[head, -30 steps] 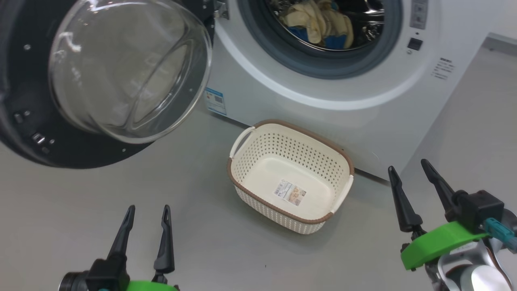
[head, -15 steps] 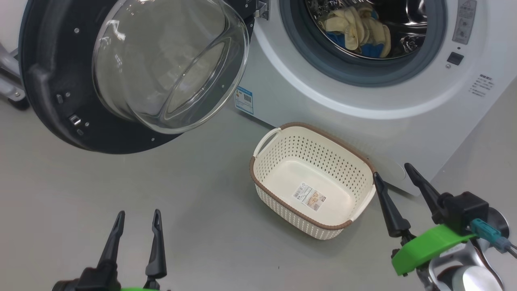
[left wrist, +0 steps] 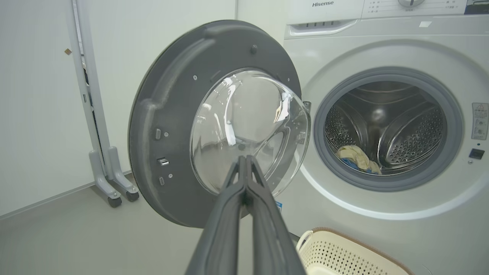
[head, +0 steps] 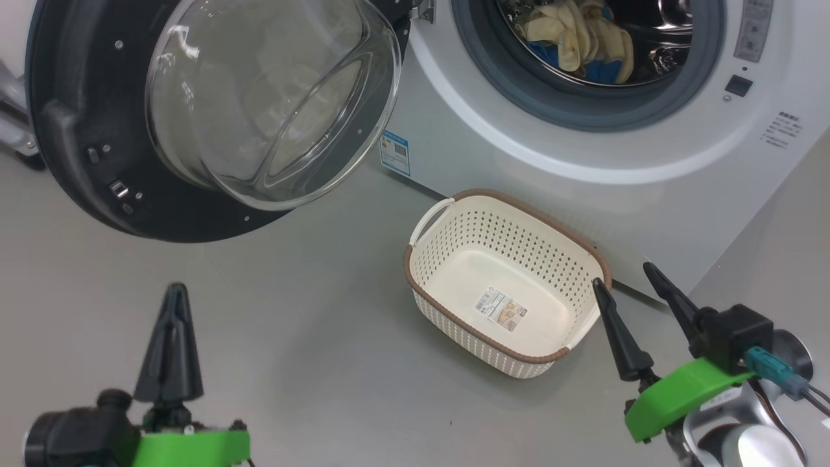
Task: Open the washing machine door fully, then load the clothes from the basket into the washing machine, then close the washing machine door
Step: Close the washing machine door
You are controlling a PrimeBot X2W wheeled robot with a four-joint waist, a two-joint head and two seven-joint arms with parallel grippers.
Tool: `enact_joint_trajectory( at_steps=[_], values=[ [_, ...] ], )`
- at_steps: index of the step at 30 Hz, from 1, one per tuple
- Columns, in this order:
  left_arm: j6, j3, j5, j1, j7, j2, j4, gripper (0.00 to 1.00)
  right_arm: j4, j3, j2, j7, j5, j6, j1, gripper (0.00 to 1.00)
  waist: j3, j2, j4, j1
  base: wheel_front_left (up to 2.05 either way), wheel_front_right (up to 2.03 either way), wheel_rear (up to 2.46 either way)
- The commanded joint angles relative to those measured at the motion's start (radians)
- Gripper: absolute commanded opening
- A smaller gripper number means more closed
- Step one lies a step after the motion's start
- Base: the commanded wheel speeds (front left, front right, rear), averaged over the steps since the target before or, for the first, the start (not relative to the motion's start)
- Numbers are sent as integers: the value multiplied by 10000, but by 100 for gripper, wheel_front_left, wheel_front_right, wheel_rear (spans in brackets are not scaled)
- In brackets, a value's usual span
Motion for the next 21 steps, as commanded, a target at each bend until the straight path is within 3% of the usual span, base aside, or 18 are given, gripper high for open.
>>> enact_joint_trajectory(
  at_steps=[1, 6, 9, 14, 17, 21],
  values=[
    [150, 597, -113, -802, -66, 303, -554, 0, -418, 159, -116, 49, -73, 2, -516, 100, 13, 0, -2, 0, 0, 0, 0],
    [-376, 1727, -1164, -2325, 109, 870, -1407, 0, -578, 137, -116, 142, -80, 2, -480, 100, 40, 0, -17, 0, 0, 0, 0],
    [-739, 2585, -2331, -3574, 693, 1283, -1016, 0, -672, 89, -116, 143, -46, 2, -435, 100, 50, 0, -38, 0, 0, 0, 0],
    [-1593, 3696, -4864, -5833, 1929, 1786, 1561, 0, -786, 6, -116, 124, -24, 2, -223, 100, 58, 0, -91, 0, 0, 0, 0],
    [-1905, 4190, -6022, -6912, 2711, 2083, 3494, 0, -828, 64, -116, 135, 19, 2, -143, 100, 100, 0, -331, 0, 0, 0, 0],
    [-2182, 4683, -7125, -7697, 3434, 2257, 5071, 0, -851, 138, -116, 149, 42, 2, -136, 100, 165, 0, -668, 0, 0, 0, 0]
  ],
)
